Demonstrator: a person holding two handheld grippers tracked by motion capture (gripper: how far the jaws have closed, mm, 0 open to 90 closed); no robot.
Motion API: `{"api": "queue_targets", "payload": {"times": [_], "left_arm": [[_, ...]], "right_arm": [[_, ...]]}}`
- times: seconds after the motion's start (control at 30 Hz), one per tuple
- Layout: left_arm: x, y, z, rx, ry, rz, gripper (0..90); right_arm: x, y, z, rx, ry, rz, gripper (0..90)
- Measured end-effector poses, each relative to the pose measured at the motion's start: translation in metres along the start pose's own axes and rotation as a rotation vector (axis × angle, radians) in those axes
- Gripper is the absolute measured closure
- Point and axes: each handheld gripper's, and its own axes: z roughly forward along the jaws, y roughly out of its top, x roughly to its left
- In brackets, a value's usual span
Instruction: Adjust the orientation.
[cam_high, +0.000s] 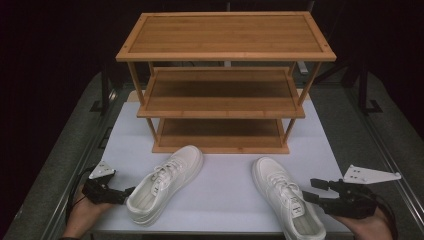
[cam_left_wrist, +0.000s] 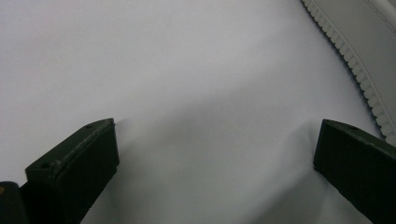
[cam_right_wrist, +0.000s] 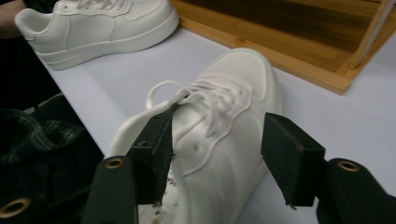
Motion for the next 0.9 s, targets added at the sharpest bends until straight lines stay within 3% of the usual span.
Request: {"api": "queue_targets", "payload": {"times": [0.27,0.3,0.37,0.4,0.43,0.57,0.7,0.9], "left_arm": [[0.0,0.0,0.0,0.0,0.0,0.0,0.0],[0.0,0.0,0.0,-0.001,0.0,0.0,0.0],[0.0,0.0,0.0,-0.001,0.0,0.0,0.0],[0.0,0.0,0.0,-0.001,0.0,0.0,0.0],[0.0,0.0,0.0,0.0,0.0,0.0,0.0],[0.0,0.0,0.0,0.0,0.0,0.0,0.0],[0.0,0.0,0.0,0.0,0.0,-0.001,0.0],[0.0,0.0,0.0,0.0,0.0,0.0,0.0]], "right_arm": [[0.006,-0.008,0.014,0.046,0.019,-0.012,42.9],[0.006,-0.008,0.021,0.069,0.014,-0.022,51.2],[0.006,-0.008,0.023,0.071,0.012,-0.03,51.4],[0.005,-0.008,0.023,0.057,0.028,-0.033,63.4],[0.006,-0.007,0.02,0.041,0.028,-0.048,69.9],[0.008,-0.006,0.015,0.015,-0.005,-0.078,82.0],[0.007,-0.002,0.016,-0.005,-0.037,-0.084,83.6],[0.005,0.006,0.019,-0.035,-0.049,-0.096,84.1]]}}
